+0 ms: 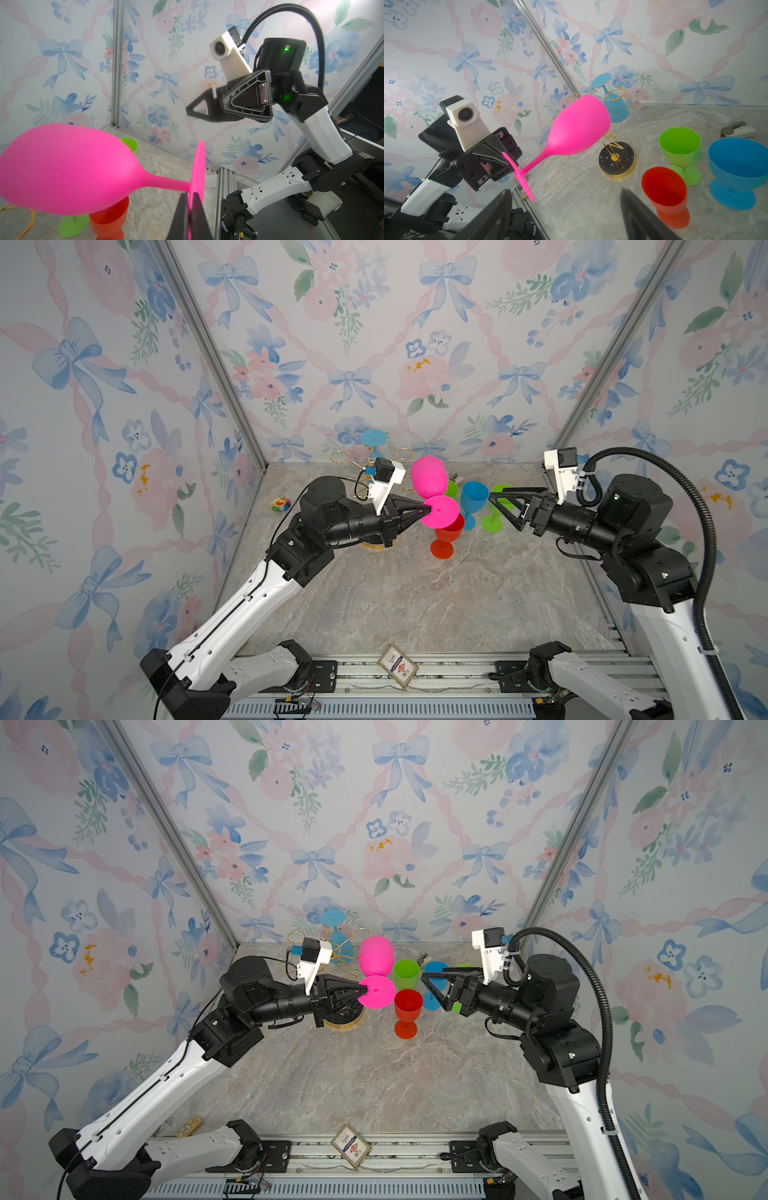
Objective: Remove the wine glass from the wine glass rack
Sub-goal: 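Open the right gripper off the foot while left swings the glass upright toward the robot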
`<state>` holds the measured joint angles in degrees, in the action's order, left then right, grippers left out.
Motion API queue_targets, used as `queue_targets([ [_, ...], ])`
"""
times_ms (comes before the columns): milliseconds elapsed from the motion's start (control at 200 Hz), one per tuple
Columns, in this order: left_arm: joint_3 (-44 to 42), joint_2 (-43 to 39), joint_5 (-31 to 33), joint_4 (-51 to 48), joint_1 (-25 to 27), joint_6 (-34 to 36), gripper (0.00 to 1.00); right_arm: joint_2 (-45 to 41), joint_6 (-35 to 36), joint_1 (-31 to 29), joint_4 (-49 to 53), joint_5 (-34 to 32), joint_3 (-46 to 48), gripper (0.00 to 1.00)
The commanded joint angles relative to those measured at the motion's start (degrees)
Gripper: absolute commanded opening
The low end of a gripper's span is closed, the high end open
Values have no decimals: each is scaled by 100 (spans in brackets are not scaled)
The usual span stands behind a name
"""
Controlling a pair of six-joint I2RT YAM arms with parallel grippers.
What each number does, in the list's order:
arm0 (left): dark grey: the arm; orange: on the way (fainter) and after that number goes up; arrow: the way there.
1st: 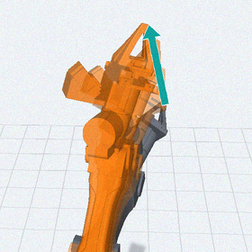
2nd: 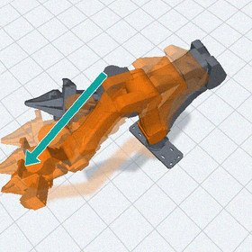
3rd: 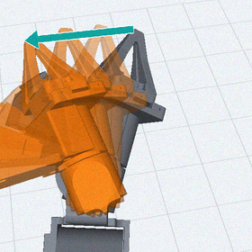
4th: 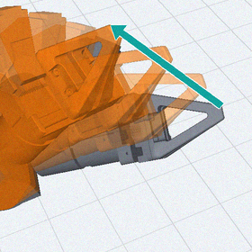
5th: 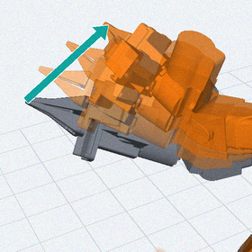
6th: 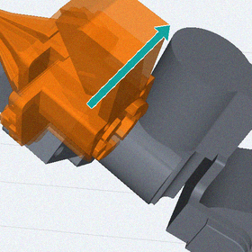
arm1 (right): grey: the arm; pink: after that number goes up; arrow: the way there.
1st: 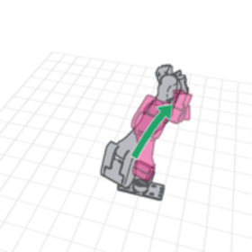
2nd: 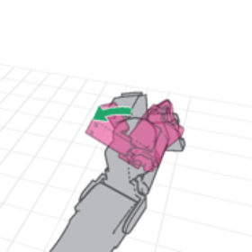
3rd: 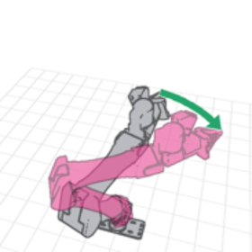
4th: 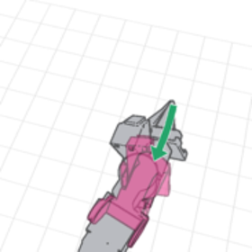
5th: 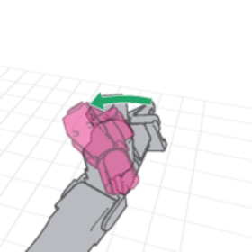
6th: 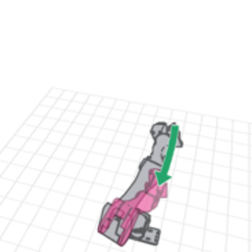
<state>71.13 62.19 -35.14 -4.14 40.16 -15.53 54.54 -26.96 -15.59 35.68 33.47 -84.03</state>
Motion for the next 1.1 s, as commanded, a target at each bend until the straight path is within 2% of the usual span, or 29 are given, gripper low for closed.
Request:
queue_targets([
  [0, -88, -246, 186, 143, 234, 985, 0, 112, -275, 107, 548, -405, -261, 84],
  [120, -116, -317, 318, 142, 528, 1410, 0, 170, -390, 157, 587, -522, -255, 84],
  [290, -277, -571, 1200, 146, 1148, 2300, 0, 315, -586, 292, 659, -469, -263, 84],
  [455, -604, -829, 2461, 142, 1767, 3094, 0, 450, -766, 384, 723, -248, -392, 84],
  [570, -832, -923, 3582, 151, 2257, 3634, 0, 578, -794, 399, 1109, -375, -628, 83],
  [750, -1139, -817, 5024, 197, 3067, 4503, 0, 824, -846, 399, 1531, -311, -981, 82],
  [830, -1293, -698, 5724, 323, 3454, 5147, 0, 920, -1022, 399, 1745, -204, -1110, 82],
  [1000, -1780, -434, 7006, 850, 4046, 6287, 0, 1144, -923, 404, 2357, 141, -1361, 82],
  [1095, -2068, -423, 7392, 1211, 4164, 6702, 0, 1354, -576, 391, 3028, 194, -1677, 82],
])
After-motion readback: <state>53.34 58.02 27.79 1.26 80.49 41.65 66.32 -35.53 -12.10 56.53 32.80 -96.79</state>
